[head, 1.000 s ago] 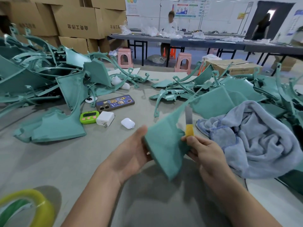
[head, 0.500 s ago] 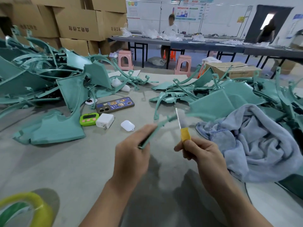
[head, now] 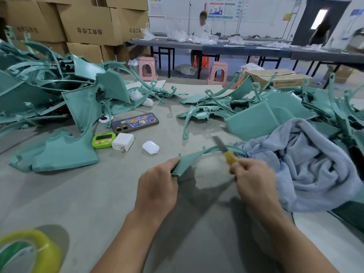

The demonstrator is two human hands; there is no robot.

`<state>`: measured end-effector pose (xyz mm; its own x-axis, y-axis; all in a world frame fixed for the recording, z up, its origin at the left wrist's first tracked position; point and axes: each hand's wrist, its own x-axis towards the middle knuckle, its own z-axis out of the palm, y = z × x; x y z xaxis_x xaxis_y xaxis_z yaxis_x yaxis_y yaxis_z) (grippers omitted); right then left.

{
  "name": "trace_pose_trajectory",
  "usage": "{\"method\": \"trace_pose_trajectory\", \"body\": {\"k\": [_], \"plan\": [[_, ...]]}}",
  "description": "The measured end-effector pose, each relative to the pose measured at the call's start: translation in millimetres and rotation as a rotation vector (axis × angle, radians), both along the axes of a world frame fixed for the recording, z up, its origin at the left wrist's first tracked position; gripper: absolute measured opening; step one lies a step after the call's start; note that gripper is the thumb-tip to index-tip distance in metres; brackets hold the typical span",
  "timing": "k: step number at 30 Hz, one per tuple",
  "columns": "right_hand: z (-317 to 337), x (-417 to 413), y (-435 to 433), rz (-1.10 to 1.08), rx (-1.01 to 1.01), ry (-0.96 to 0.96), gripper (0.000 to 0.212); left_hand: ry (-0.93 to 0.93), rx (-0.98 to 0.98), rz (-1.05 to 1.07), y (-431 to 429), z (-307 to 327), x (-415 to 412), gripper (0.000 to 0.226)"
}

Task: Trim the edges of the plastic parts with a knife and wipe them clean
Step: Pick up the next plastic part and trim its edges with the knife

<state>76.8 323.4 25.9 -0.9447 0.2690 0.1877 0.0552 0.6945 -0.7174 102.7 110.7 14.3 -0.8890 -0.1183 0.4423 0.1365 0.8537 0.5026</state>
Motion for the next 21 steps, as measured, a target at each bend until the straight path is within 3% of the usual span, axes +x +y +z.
{"method": "trace_pose_trajectory", "body": {"k": [2, 5, 7, 13, 15, 18, 21], "plan": [[-1, -7, 12, -0.154, 0.048, 0.101, 0.027, 0.008, -0.014, 0.009, -1, -1, 0, 0.054], [-4, 9, 0, 0.239, -0.232, 0.17, 0.021, 0.005, -0.014, 0.015, -1, -3, 0, 0.057], [-9, 17, -11, 0.431, -0.229, 0.102, 0.022, 0.019, -0.018, 0.03, -1, -3, 0, 0.056], [-2, -7, 32, -0.235, 0.156, 0.059, 0.05, 0.037, -0.02, 0.057, -2, -3, -1, 0.052], [-2, -5, 32, -0.178, 0.087, 0.137, 0.044, 0.024, -0.017, 0.069, -1, -2, -2, 0.054], [-7, 3, 6, 0.139, -0.171, 0.133, 0.025, 0.027, -0.019, 0.06, -1, -2, -2, 0.053], [-10, -5, 10, -0.025, -0.016, 0.081, 0.046, 0.03, -0.049, 0.061, -3, -1, -1, 0.051]]}}
